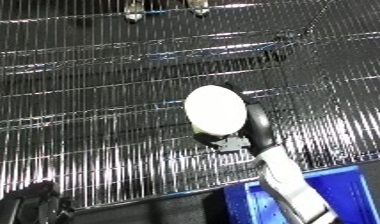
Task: Pick up the object and place it into the box
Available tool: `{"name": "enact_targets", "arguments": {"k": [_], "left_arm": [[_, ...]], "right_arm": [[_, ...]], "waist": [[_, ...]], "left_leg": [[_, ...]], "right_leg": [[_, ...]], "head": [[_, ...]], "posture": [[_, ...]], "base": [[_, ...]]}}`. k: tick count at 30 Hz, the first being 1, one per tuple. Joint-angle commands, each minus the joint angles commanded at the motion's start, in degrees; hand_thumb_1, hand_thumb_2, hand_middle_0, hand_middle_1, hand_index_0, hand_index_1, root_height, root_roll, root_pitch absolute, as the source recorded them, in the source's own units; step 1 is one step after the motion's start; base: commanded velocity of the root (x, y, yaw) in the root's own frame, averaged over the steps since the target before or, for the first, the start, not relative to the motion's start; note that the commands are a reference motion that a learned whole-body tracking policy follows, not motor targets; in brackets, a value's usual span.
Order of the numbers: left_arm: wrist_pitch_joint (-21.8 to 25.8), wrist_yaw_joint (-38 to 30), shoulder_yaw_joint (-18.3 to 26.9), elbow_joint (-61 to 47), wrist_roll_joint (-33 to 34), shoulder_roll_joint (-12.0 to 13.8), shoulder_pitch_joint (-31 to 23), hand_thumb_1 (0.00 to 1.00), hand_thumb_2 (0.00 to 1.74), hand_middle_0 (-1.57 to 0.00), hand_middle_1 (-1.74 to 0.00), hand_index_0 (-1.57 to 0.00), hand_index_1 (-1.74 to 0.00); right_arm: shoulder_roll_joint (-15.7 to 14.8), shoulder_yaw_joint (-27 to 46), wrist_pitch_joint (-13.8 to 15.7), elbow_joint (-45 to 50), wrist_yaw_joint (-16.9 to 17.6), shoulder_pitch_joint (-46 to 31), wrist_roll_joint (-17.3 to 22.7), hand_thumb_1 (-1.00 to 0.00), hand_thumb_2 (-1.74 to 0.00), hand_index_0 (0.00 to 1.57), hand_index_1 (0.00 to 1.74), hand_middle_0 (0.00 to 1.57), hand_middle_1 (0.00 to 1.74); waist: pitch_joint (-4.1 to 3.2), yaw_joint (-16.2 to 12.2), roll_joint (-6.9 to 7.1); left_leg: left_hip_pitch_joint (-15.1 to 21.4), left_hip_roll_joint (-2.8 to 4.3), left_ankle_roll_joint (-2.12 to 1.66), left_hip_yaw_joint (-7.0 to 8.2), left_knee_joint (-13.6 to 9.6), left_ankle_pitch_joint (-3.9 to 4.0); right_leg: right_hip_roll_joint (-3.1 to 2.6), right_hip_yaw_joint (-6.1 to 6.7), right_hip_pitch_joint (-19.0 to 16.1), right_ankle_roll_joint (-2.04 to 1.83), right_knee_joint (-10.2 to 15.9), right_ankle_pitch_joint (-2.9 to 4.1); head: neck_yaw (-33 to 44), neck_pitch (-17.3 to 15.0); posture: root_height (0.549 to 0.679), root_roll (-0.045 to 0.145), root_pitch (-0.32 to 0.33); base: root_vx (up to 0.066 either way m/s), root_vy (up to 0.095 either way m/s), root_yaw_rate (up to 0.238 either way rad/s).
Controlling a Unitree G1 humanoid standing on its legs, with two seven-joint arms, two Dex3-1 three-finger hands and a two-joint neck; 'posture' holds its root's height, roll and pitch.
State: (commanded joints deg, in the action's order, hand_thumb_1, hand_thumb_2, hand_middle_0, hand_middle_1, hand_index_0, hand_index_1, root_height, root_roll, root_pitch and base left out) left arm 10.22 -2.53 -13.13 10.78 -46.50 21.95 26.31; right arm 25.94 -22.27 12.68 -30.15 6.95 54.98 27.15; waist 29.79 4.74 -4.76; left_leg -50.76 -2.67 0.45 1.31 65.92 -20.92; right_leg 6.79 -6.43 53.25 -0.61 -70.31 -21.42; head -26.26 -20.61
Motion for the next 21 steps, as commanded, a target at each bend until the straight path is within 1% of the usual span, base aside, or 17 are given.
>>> {"name": "enact_targets", "arguments": {"k": [4, 9, 18, 19, 20, 21], "left_arm": [[0.5, 0.1, 0.5, -0.3, 0.3, 0.2, -1.4, 1.0, 1.74, -1.57, -1.74, -1.57, -1.74], [1.3, 0.7, 1.7, -0.6, 0.7, 0.6, -3.4, 1.0, 1.74, -1.57, -1.74, -1.57, -1.74], [1.5, 0.8, 1.8, -0.7, 0.8, 0.7, -4.0, 1.0, 1.74, -1.57, -1.74, -1.57, -1.74], [1.7, 0.9, 2.1, -0.8, 0.9, 0.7, -4.5, 1.0, 1.74, -1.57, -1.74, -1.57, -1.74], [2.5, 1.4, 3.0, -1.0, 1.3, 0.8, -6.3, 1.0, 1.74, -1.57, -1.74, -1.57, -1.74], [2.5, 1.4, 3.0, -1.0, 1.3, 0.8, -6.3, 1.0, 1.74, -1.57, -1.74, -1.57, -1.74]], "right_arm": [[0.4, 1.0, 0.9, 1.7, 1.6, -1.8, -1.1, -0.75, -1.3, 1.18, 1.3, 1.18, 1.3], [1.2, 2.9, 1.7, 6.2, 3.5, -4.7, -3.0, -0.75, -1.3, 1.18, 1.3, 1.18, 1.3], [1.3, 3.3, 1.6, 7.5, 4.0, -5.5, -3.6, -0.75, -1.3, 1.18, 1.3, 1.18, 1.3], [1.3, 3.8, 1.7, 8.7, 4.3, -6.4, -4.0, -0.75, -1.3, 1.18, 1.3, 1.18, 1.3], [1.5, 5.3, 1.9, 13.4, 5.6, -9.8, -5.8, -0.75, -1.3, 1.18, 1.3, 1.18, 1.3], [1.5, 5.3, 1.9, 13.4, 5.6, -9.8, -5.8, -0.75, -1.3, 1.18, 1.3, 1.18, 1.3]], "waist": [[0.0, -0.3, 0.22], [0.0, -0.9, 0.6], [0.0, -1.0, 0.69], [0.0, -1.2, 0.81], [0.0, -2.0, 1.25], [0.0, -2.0, 1.25]], "left_leg": [[1.5, 0.11, 0.07, 0.0, -1.2, 0.13], [3.6, 0.28, 0.05, 0.02, -2.7, 0.09], [4.0, 0.31, 0.05, 0.03, -3.0, 0.08], [4.3, 0.41, 0.07, 0.06, -3.2, 0.02], [5.8, 0.77, 0.11, 0.2, -4.3, -0.09], [5.8, 0.77, 0.11, 0.2, -4.3, -0.09]], "right_leg": [[-0.3, -0.08, -1.2, -0.1, 1.0, 0.26], [-0.63, -0.08, -2.9, -0.36, 2.2, 0.43], [-0.7, -0.07, -3.3, -0.41, 2.4, 0.48], [-0.76, -0.03, -3.6, -0.48, 2.6, 0.5], [-0.99, 0.15, -4.9, -0.7, 3.6, 0.67], [-0.99, 0.15, -4.9, -0.7, 3.6, 0.67]], "head": [[0.1, -0.1], [0.8, -0.1], [0.8, -0.1], [1.8, -0.6], [2.7, -1.1], [2.7, -1.1]], "posture": [[0.56, 0.059, 0.112], [0.566, 0.059, 0.106], [0.567, 0.058, 0.104], [0.568, 0.058, 0.103], [0.573, 0.058, 0.098], [0.573, 0.058, 0.098]], "base": [[-0.004, -0.011, -0.027], [-0.011, -0.009, -0.052], [-0.002, -0.001, -0.008], [-0.023, -0.01, -0.105], [-0.051, -0.022, -0.205], [-0.051, -0.022, -0.205]]}}
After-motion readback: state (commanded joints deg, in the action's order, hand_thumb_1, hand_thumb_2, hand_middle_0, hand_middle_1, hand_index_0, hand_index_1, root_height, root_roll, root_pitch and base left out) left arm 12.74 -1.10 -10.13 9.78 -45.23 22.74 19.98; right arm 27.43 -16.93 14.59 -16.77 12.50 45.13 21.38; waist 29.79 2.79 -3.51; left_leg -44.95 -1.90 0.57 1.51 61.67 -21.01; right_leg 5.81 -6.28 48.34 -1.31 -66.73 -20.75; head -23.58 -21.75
